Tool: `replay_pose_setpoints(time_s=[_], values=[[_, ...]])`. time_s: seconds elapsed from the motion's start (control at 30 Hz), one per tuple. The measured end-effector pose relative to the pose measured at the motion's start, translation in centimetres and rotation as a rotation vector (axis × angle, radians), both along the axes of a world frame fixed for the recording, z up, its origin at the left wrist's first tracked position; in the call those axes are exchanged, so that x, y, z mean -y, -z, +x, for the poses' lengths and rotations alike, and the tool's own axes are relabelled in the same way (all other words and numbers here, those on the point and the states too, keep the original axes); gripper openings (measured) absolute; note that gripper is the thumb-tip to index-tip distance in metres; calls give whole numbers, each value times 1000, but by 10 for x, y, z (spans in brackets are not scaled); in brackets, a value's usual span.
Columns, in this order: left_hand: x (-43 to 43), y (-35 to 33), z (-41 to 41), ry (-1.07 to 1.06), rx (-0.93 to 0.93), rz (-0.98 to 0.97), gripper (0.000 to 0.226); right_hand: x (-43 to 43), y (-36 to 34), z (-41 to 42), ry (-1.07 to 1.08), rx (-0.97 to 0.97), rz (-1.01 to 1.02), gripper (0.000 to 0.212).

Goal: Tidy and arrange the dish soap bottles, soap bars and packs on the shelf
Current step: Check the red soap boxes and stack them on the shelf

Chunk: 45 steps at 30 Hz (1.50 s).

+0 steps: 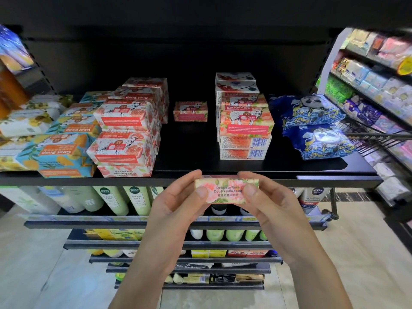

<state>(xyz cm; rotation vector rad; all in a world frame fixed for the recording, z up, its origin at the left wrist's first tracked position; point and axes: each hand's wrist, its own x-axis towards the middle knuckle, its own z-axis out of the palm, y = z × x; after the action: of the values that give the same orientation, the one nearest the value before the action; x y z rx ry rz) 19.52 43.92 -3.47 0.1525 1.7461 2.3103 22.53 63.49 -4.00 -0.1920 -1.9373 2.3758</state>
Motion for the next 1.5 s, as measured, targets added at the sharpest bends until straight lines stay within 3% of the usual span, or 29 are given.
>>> replay_pose_setpoints(time_s=[0.23, 0.37, 0.6, 0.83, 1.0, 1.33, 1.5], values=[[-3, -4, -1, 19, -25, -34, 71, -3, -2, 1, -72, -111, -126, 78], [-3, -6, -1, 29, -13, -38, 45, -5, 2, 0, -103, -174, -105, 83], [-2, -6, -2, 33, -8, -38, 42, -6, -1, 0, -178, -237, -90, 78], [-1, -5, -3, 31, -27, -31, 40, -4, -4, 0, -149, -151, -32, 72], [0, -2, -4, 20, -41, -35, 43, 3, -8, -1, -31, -41, -28, 56], [-1, 1, -4, 18, -30, -42, 47, 3, -6, -3, 18, -26, -18, 46], [-1, 0, -3, 20, -53, -71, 47, 0, -2, -4, 18, -75, -46, 74]])
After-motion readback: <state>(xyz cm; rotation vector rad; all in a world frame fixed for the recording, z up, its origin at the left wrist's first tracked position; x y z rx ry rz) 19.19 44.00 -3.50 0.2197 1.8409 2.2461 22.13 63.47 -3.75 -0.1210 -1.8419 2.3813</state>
